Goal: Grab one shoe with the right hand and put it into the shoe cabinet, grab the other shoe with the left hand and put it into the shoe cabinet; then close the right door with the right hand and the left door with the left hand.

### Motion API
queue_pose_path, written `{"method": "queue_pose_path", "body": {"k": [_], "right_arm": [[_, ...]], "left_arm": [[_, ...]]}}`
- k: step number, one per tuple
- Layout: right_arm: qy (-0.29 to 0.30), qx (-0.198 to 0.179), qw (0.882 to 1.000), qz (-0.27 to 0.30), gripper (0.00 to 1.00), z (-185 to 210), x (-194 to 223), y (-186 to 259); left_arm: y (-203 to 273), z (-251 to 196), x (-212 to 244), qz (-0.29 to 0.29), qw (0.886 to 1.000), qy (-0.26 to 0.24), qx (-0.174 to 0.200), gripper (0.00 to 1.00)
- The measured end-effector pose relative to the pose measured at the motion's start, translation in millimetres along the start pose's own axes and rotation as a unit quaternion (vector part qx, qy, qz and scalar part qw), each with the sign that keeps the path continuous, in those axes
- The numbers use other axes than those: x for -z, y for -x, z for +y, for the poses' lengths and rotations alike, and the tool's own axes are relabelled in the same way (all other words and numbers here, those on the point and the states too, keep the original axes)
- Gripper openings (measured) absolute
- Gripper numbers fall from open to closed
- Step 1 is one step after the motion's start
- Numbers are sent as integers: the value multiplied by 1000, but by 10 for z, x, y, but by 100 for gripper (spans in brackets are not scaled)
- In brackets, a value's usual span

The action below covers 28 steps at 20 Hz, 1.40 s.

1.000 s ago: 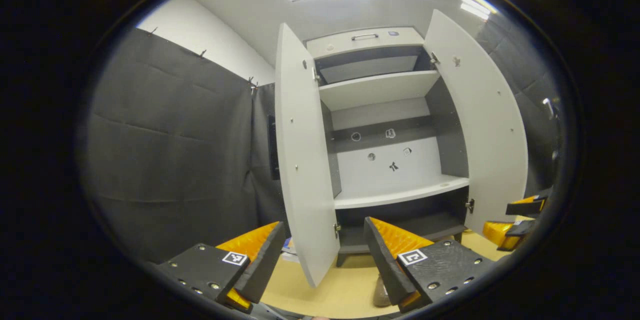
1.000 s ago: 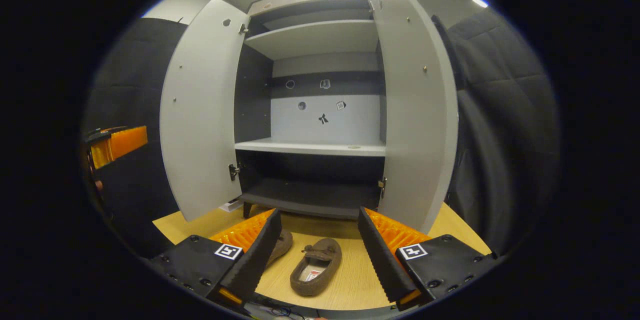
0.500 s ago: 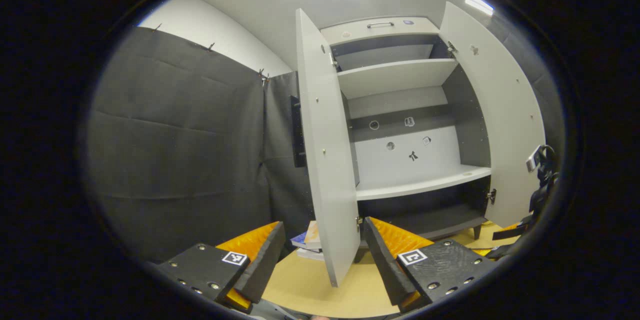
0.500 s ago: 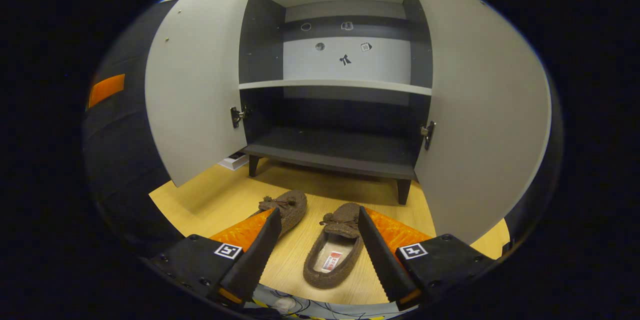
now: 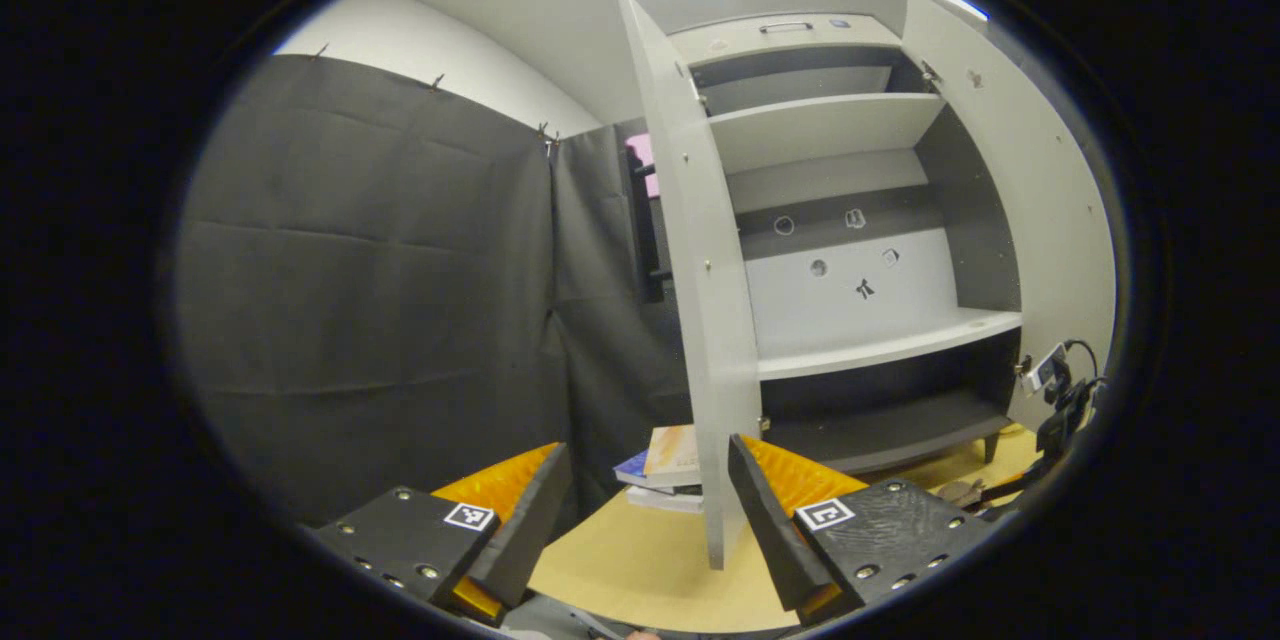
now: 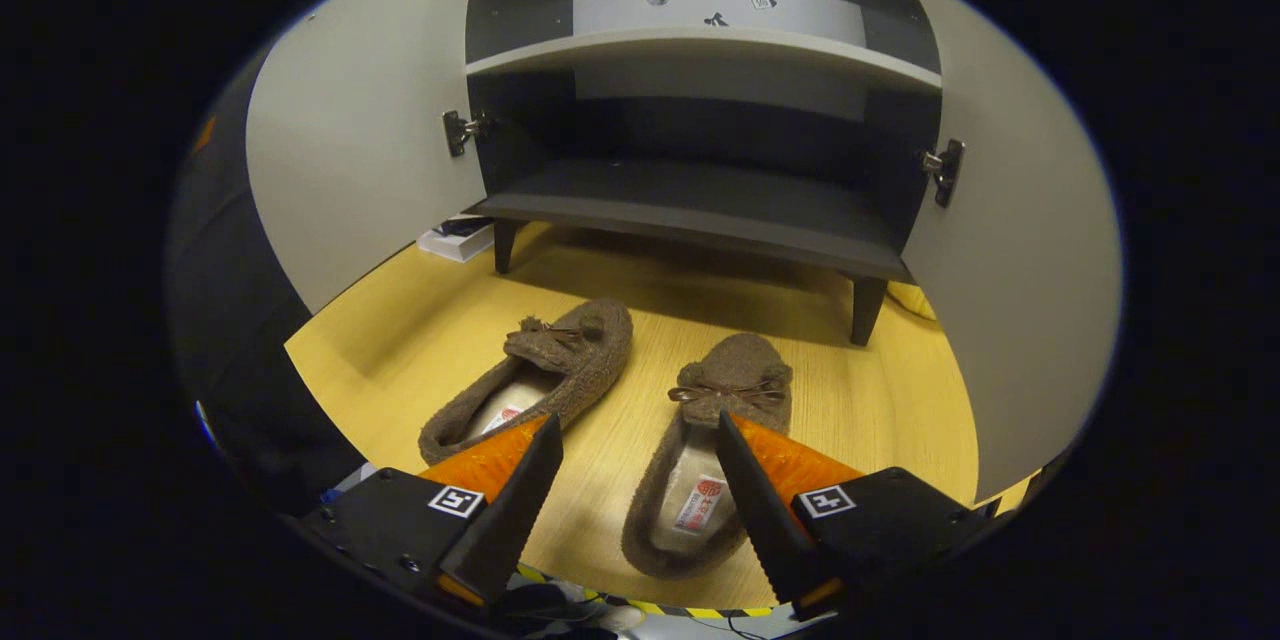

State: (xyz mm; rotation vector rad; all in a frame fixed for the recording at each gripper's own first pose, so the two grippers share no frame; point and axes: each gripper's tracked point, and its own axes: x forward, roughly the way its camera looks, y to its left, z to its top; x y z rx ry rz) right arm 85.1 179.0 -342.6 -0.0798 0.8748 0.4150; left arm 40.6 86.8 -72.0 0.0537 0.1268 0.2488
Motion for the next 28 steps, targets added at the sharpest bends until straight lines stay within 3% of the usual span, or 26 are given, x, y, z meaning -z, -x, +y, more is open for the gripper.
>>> {"method": "queue_pose_path", "body": {"k": [7,8,9,12,14,16,18,20,25,26,28], "right_arm": [[-18,5,997,76,85,-7,277,-303],[-20,6,996,85,73,-11,314,-338],[-23,12,996,91,68,-33,319,-349],[-19,26,994,102,60,-85,340,-440],[-15,38,993,107,20,-155,357,-431],[-19,35,993,112,23,-181,349,-422],[-44,31,992,114,3,-183,348,-422],[-52,28,992,108,0,-201,317,-380],[-78,7,994,79,3,-258,112,-191],[-87,2,994,72,3,-276,70,-140],[-100,-3,993,62,3,-269,-3,-63]], "left_arm": [[-17,125,51,6,1000,-11,-16,97],[0,126,48,6,1000,-11,-16,97],[-3,123,40,5,1000,-11,-16,97],[22,98,39,4,1000,-14,-14,97],[32,77,18,3,1000,-16,-13,97],[44,44,0,0,1000,-16,-11,97],[65,8,-34,-3,1000,-16,-8,97],[82,-42,-71,-7,1000,-17,-5,97],[127,-186,-160,-16,1000,-19,9,97],[129,-226,-175,-17,1000,-19,14,93],[121,-299,-230,-23,999,-22,24,97]]}}
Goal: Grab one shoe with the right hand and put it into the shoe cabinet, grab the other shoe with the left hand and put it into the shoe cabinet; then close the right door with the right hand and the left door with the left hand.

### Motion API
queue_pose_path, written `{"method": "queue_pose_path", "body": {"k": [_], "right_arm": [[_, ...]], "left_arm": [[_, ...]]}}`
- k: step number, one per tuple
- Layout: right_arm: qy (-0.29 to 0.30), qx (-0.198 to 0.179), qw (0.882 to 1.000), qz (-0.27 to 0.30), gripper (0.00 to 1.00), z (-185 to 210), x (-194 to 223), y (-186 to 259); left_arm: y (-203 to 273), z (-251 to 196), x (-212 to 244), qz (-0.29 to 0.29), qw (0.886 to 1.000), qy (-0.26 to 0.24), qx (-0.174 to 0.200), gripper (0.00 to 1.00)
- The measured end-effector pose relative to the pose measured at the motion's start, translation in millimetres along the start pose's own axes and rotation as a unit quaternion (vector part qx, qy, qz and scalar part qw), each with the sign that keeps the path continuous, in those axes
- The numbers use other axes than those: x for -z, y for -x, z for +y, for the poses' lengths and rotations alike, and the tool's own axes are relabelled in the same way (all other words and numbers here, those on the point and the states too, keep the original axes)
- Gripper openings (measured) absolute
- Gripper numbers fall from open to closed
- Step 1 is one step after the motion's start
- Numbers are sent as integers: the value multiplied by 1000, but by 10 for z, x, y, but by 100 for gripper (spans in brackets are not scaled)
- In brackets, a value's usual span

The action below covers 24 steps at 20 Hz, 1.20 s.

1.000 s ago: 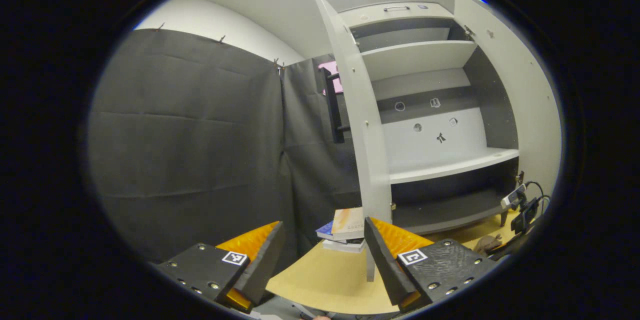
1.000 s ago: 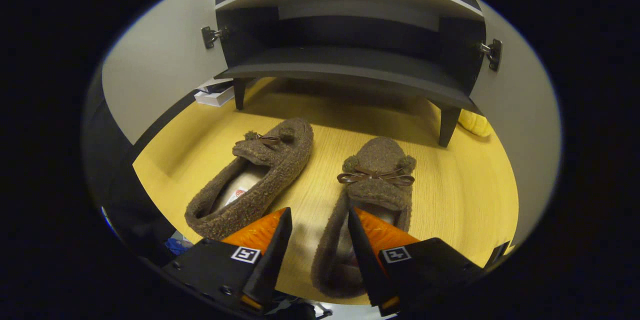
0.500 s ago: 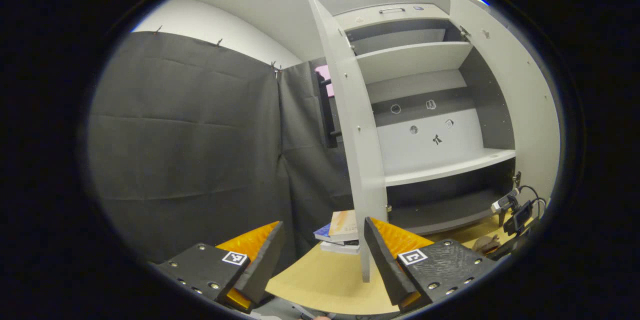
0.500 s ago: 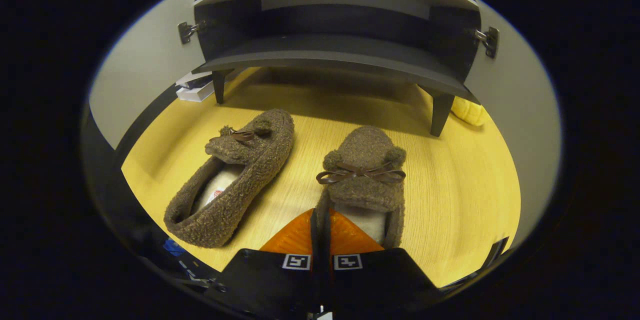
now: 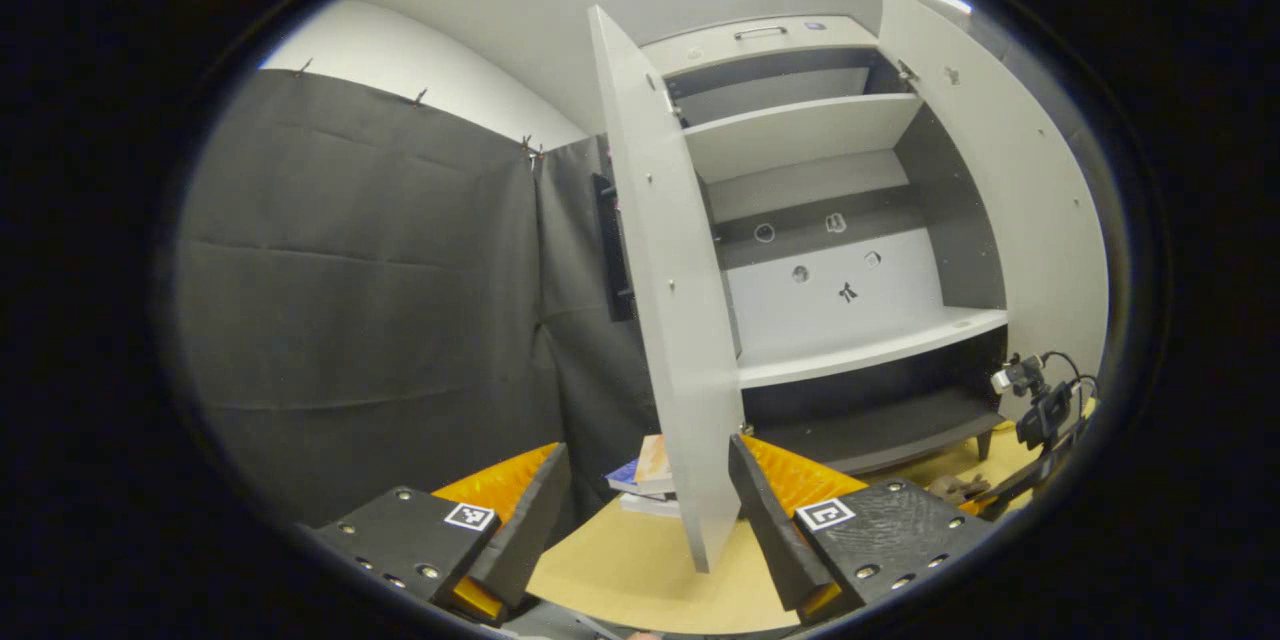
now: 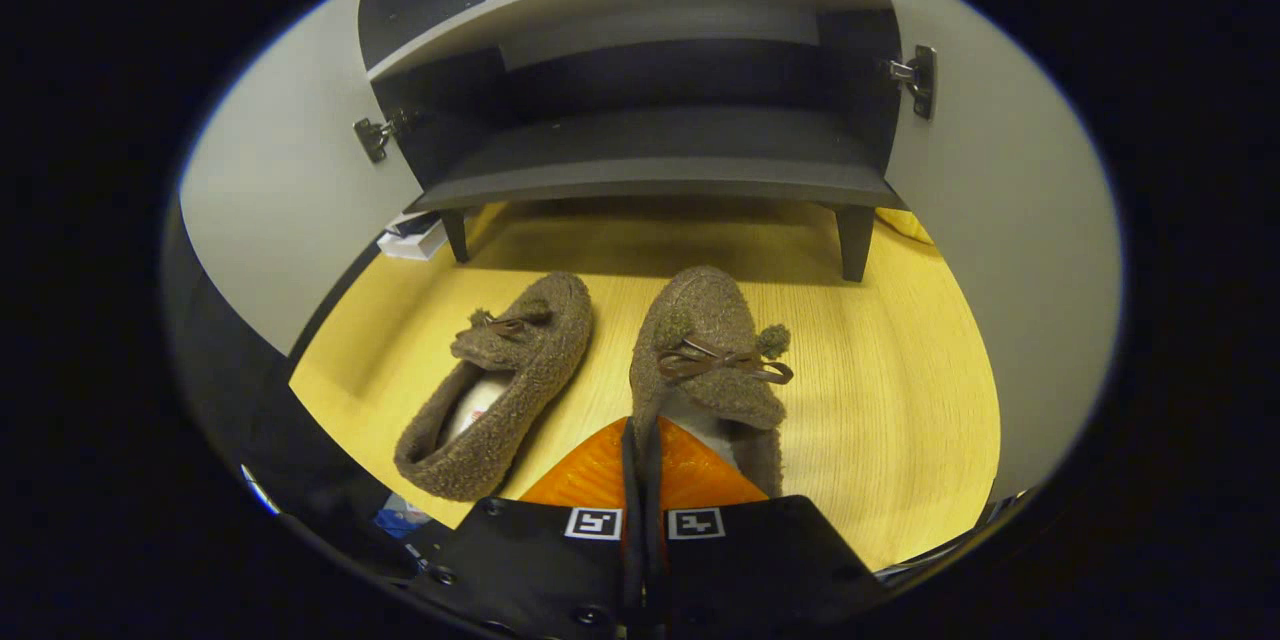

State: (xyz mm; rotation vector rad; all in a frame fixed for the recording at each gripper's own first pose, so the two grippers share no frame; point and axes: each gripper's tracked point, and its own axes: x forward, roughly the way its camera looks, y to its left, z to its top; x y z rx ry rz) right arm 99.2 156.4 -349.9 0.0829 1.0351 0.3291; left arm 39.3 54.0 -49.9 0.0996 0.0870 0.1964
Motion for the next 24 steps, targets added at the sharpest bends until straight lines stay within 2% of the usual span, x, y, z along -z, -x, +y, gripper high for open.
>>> {"method": "queue_pose_path", "body": {"k": [5,6,7,15,19,24], "right_arm": [[-16,-19,999,-34,3,70,-252,306],[-18,-24,999,-43,3,82,-307,386],[-22,-28,998,-53,3,93,-380,458],[-32,-54,990,-130,3,204,-1031,1059],[-15,-57,984,-166,3,254,-1371,1314],[23,-42,974,-223,2,291,-1947,1534]], "left_arm": [[-18,-192,-60,-8,1000,6,26,97],[-25,-223,-58,-9,999,9,30,93],[-31,-255,-63,-9,999,11,35,97],[-94,-499,-173,-27,997,17,72,97],[-145,-589,-189,-34,996,22,84,97],[-202,-771,-174,-37,993,32,107,97]]}}
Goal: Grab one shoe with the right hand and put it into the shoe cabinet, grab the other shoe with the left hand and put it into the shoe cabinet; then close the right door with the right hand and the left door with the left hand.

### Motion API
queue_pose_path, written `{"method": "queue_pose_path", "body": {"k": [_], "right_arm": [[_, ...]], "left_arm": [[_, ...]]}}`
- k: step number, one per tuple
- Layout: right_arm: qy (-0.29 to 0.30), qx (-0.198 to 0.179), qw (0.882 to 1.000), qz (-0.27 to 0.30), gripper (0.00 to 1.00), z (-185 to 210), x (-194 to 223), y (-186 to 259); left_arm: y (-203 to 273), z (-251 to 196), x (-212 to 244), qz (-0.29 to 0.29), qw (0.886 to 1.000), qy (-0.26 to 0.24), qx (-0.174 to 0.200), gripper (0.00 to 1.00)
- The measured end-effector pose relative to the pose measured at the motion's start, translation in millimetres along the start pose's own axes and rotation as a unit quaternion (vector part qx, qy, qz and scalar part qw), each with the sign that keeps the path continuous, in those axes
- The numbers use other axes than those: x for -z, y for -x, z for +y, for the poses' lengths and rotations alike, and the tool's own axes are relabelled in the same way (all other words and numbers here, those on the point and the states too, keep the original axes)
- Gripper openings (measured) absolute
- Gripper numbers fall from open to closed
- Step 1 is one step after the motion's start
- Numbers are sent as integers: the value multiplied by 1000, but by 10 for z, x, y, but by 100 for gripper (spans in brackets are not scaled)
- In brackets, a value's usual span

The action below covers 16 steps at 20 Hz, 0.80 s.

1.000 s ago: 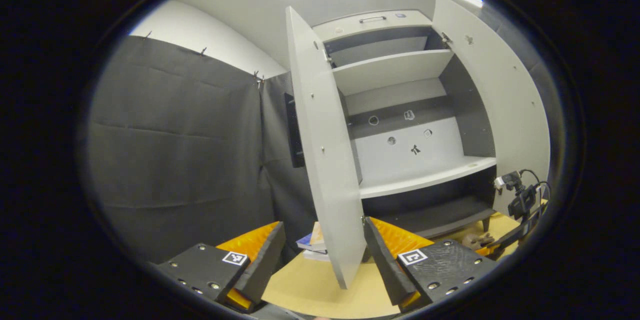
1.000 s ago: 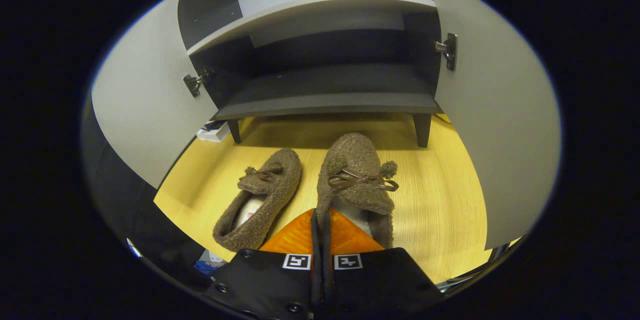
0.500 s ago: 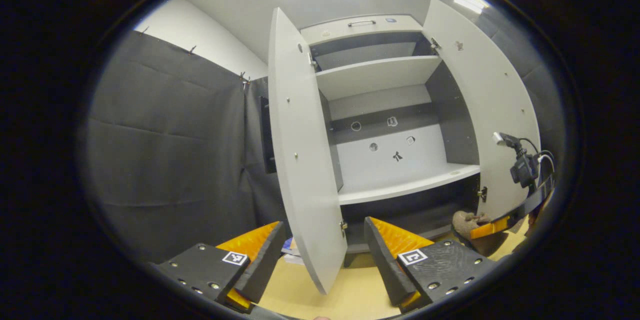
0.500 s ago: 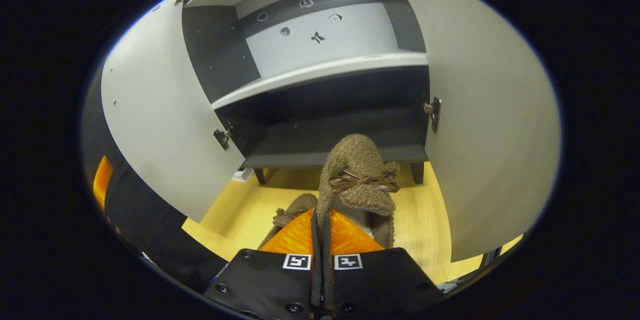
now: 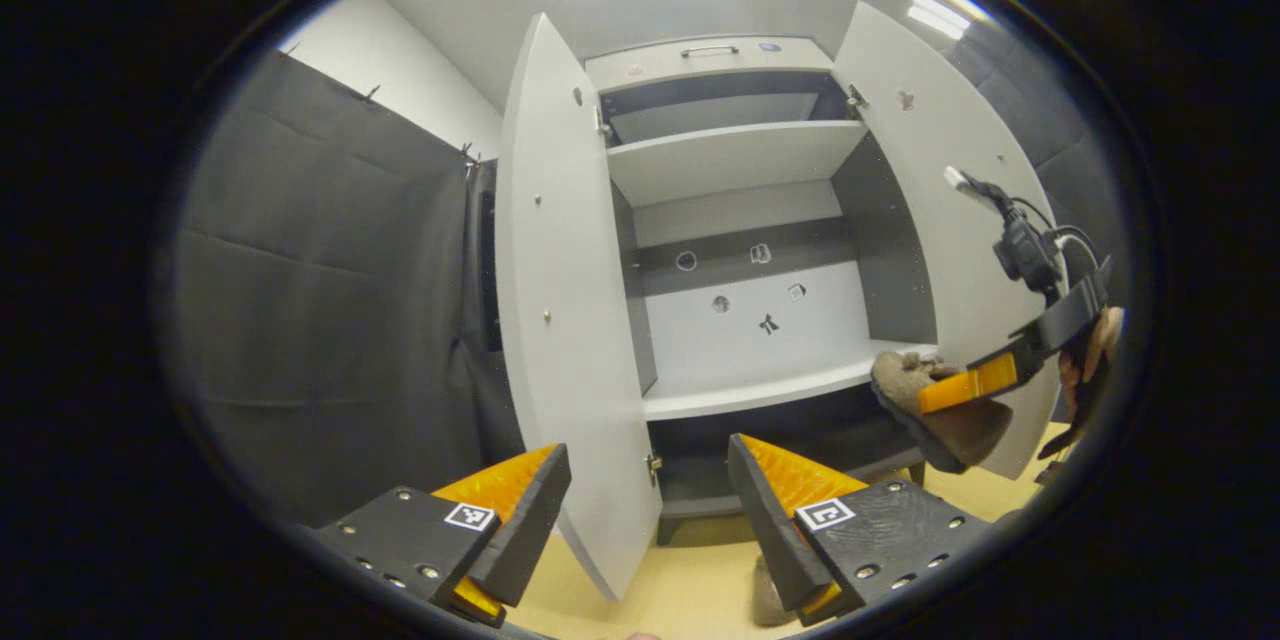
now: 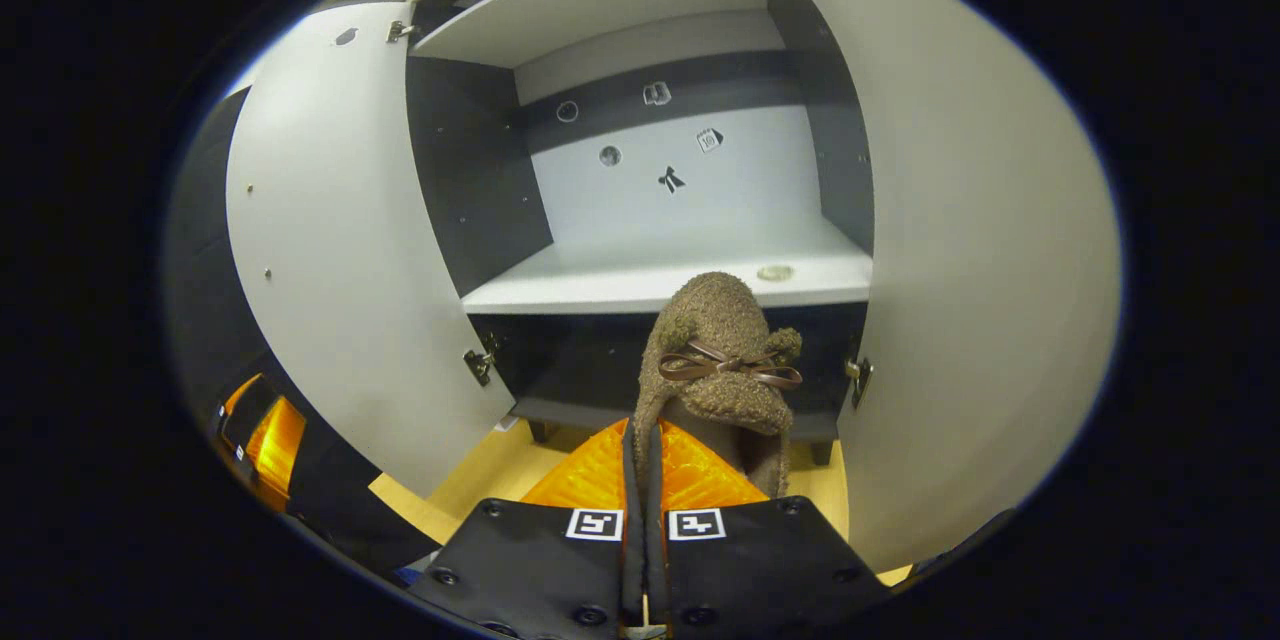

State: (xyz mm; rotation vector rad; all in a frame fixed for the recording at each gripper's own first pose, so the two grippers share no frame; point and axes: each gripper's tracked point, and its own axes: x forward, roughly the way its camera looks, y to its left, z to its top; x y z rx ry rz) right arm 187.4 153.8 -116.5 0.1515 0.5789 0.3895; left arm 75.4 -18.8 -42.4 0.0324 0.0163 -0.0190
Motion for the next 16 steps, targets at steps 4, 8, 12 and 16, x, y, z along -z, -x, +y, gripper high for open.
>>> {"method": "queue_pose_path", "body": {"k": [4,8,12,16], "right_arm": [[10,11,1000,-28,2,-33,-428,-157],[16,33,998,-45,2,-185,-861,-407],[17,64,996,-60,3,-354,-1248,-768],[38,93,993,-59,2,-492,-1503,-1144]], "left_arm": [[-98,-141,46,-2,1000,11,21,97],[-142,-228,153,6,999,24,38,97],[-162,-274,257,18,998,30,50,97],[-185,-256,345,29,997,37,54,97]]}}
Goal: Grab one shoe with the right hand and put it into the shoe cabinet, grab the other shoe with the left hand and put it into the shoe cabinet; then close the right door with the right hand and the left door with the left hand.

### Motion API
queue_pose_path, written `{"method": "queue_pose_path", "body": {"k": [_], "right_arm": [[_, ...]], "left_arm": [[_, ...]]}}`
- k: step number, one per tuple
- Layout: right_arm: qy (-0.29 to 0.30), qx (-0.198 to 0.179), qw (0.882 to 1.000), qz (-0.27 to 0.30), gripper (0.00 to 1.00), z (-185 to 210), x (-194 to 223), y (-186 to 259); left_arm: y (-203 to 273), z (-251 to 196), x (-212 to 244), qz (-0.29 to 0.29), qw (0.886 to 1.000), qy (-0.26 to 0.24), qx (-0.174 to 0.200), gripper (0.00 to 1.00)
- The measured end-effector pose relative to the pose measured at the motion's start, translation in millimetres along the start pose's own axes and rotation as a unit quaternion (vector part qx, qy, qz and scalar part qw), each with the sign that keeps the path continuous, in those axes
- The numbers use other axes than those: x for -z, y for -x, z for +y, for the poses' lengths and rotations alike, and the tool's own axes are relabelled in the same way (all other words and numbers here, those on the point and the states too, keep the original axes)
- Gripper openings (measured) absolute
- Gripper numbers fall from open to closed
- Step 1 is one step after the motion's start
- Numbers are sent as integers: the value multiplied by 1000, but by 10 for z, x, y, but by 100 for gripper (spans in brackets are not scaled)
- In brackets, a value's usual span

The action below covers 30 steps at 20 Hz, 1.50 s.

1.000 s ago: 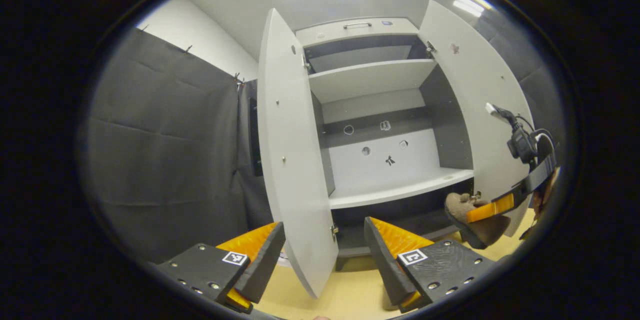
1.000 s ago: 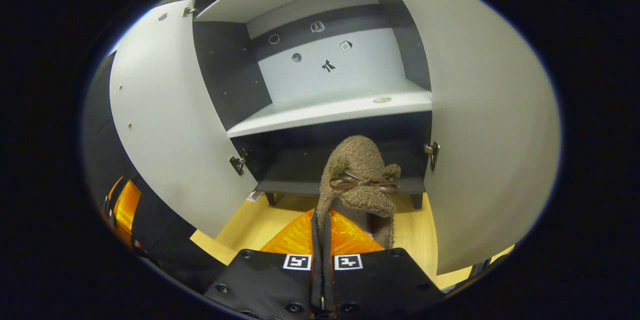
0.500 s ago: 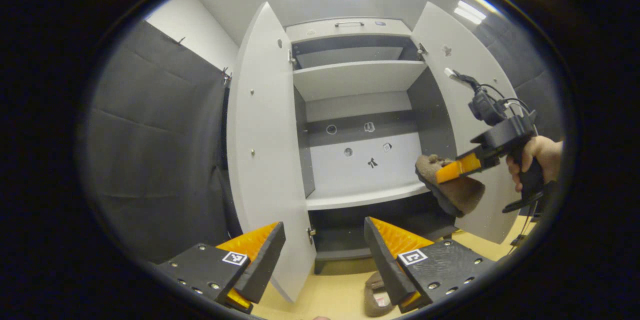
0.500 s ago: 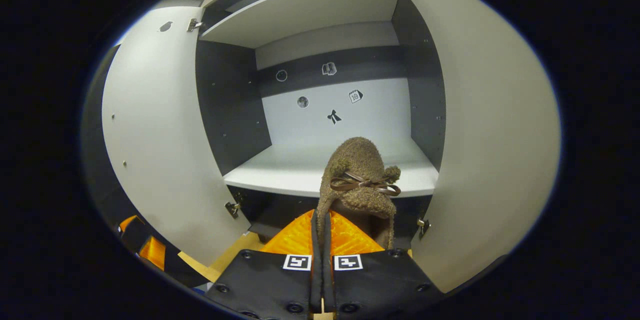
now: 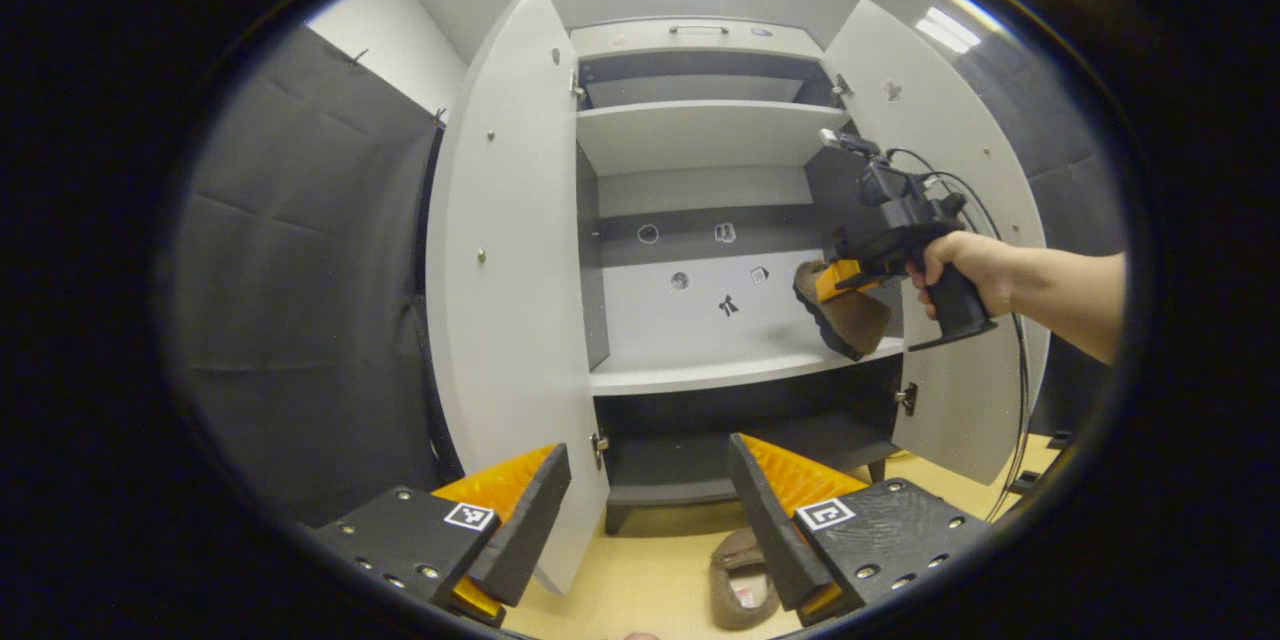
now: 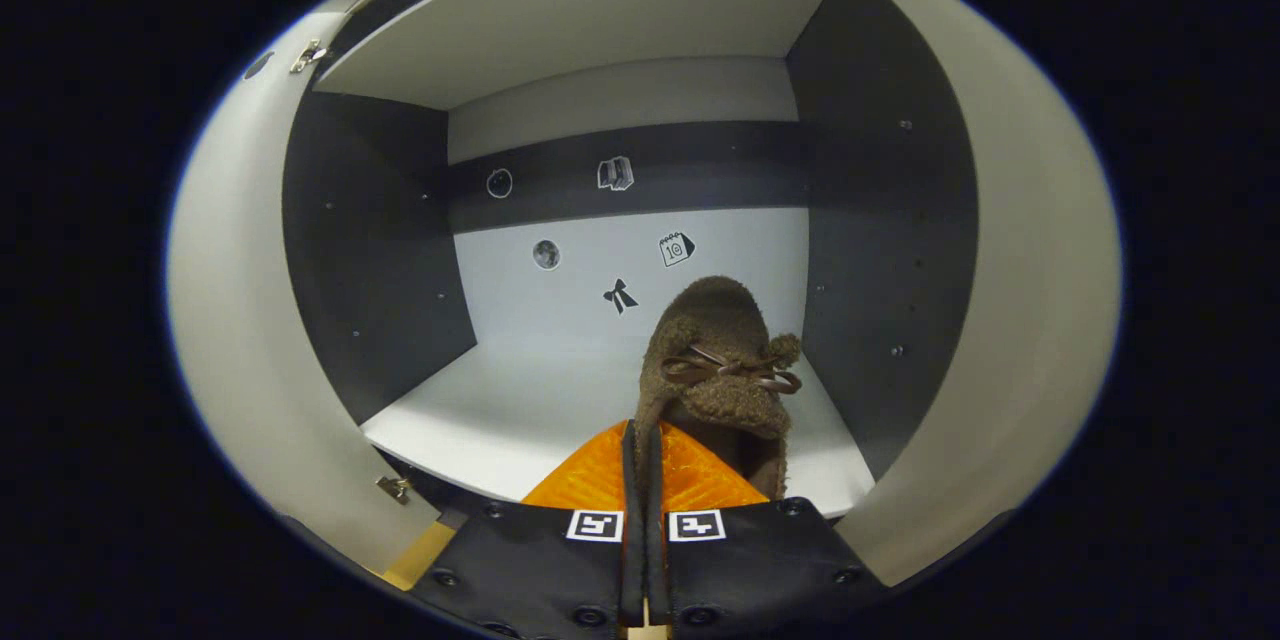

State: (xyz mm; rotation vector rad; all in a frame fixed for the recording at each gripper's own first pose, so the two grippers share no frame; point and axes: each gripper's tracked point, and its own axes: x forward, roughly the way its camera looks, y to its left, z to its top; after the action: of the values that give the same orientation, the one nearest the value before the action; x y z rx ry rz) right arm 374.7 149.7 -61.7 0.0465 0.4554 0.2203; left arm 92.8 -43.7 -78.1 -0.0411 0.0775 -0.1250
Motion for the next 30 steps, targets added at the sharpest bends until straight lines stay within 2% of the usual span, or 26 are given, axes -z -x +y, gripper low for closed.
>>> {"method": "queue_pose_path", "body": {"k": [1,2,6,7,8,9,10,13,14,15,19,20,25,26,29,30], "right_arm": [[11,7,1000,7,3,-16,-5,-96],[22,11,1000,11,3,-19,-28,-193],[43,21,998,29,3,0,7,-450],[49,32,998,23,3,-27,-3,-511],[57,38,998,8,14,-37,-67,-518],[63,40,997,-8,19,-25,-116,-510],[68,39,997,-22,31,6,-179,-439],[78,37,994,-66,92,45,-342,-228],[79,39,993,-84,97,43,-385,-123],[79,38,991,-100,98,63,-411,5],[84,28,986,-139,97,90,-372,529],[91,25,985,-143,96,85,-336,644],[88,25,987,-135,98,7,-29,1096],[87,28,987,-134,97,-33,30,1172],[89,41,987,-128,96,-126,210,1382],[89,44,987,-124,96,-148,269,1440]], "left_arm": [[3,13,14,1,1000,0,0,97],[0,20,27,2,1000,0,-1,93],[-39,57,80,8,1000,-3,-3,93],[-39,64,103,10,1000,-1,-3,97],[-55,64,136,14,1000,2,-3,97],[-71,69,159,18,1000,5,-5,97],[-82,70,197,21,1000,7,-5,97],[-139,39,290,35,999,6,2,97],[-181,27,328,39,999,5,7,93],[-217,7,371,45,999,5,14,97],[-319,-109,648,79,996,11,44,97],[-358,-138,745,90,995,11,49,93],[-467,-216,1267,142,988,7,62,93],[-486,-240,1380,153,986,7,68,88],[-539,-340,1660,184,979,1,90,98],[-562,-386,1765,191,977,-4,96,93]]}}
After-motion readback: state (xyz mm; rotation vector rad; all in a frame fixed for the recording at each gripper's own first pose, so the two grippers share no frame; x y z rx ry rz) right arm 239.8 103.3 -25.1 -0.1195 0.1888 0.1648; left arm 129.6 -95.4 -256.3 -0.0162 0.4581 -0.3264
